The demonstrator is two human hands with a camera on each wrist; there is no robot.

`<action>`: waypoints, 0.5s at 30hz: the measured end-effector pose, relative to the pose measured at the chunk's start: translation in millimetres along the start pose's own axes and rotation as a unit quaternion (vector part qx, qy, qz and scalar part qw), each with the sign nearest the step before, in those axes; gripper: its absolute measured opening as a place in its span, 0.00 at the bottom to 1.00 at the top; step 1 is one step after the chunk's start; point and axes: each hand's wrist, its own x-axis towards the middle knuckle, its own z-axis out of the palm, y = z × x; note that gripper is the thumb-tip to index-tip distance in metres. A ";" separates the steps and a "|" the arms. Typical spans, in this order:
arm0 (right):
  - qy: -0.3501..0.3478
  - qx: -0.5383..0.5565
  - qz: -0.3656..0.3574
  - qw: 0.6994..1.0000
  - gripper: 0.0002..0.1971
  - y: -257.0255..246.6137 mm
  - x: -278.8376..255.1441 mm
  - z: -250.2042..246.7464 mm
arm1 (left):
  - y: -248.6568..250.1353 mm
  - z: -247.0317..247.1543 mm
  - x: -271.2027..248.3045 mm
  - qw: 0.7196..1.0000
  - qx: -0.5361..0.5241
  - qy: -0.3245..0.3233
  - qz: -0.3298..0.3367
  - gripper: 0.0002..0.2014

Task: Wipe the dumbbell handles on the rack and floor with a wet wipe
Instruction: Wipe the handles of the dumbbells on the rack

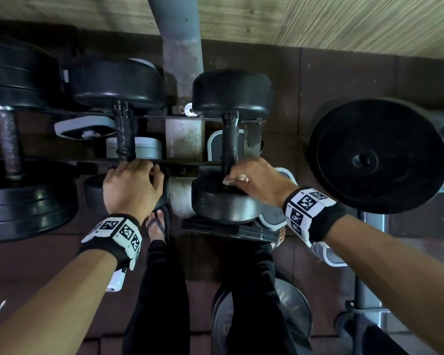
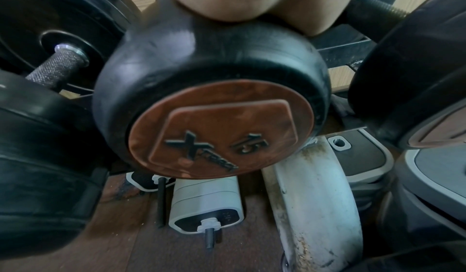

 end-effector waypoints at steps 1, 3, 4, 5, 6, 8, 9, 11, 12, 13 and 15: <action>-0.015 0.011 0.018 1.000 0.04 0.5 -0.4 -2.5 | 0.7 -0.6 0.1 1.000 0.000 -0.001 -0.001 0.14; -0.026 0.030 0.045 0.998 0.04 -1.7 -0.4 -5.6 | 1.6 -1.6 0.8 1.000 -0.002 -0.002 -0.001 0.14; -0.025 0.029 0.053 0.998 0.04 -3.1 -1.7 -6.3 | 1.4 -1.9 0.7 1.000 -0.004 -0.002 0.000 0.14; -0.024 0.021 0.063 0.997 0.04 -1.7 -3.2 -6.5 | 0.6 -2.0 0.6 1.000 -0.005 0.000 0.001 0.14; -0.025 0.008 0.085 0.996 0.04 2.8 -4.8 -7.2 | -0.4 -1.9 0.7 1.000 -0.003 0.002 0.002 0.14; -0.018 0.007 0.157 0.987 0.07 15.2 -8.9 -10.3 | -0.8 -0.8 0.1 1.000 -0.002 0.004 0.004 0.15; -0.011 0.021 0.189 0.982 0.09 19.8 -7.8 -10.7 | 0.2 -0.2 0.0 1.000 -0.001 0.005 0.006 0.15; -0.014 0.030 0.211 0.977 0.09 20.3 4.3 -5.9 | 2.4 0.6 0.4 1.000 0.002 -0.001 0.008 0.15; -0.018 0.031 0.214 0.976 0.09 16.7 11.7 -1.7 | 2.6 1.1 0.4 1.000 0.002 -0.005 0.010 0.15; -0.021 0.041 0.221 0.974 0.08 14.1 18.0 2.6 | 2.2 1.4 0.6 1.000 0.000 -0.005 0.010 0.15; -0.023 0.073 0.228 0.971 0.08 12.6 21.1 6.1 | 0.6 1.5 1.2 1.000 -0.005 0.000 0.008 0.15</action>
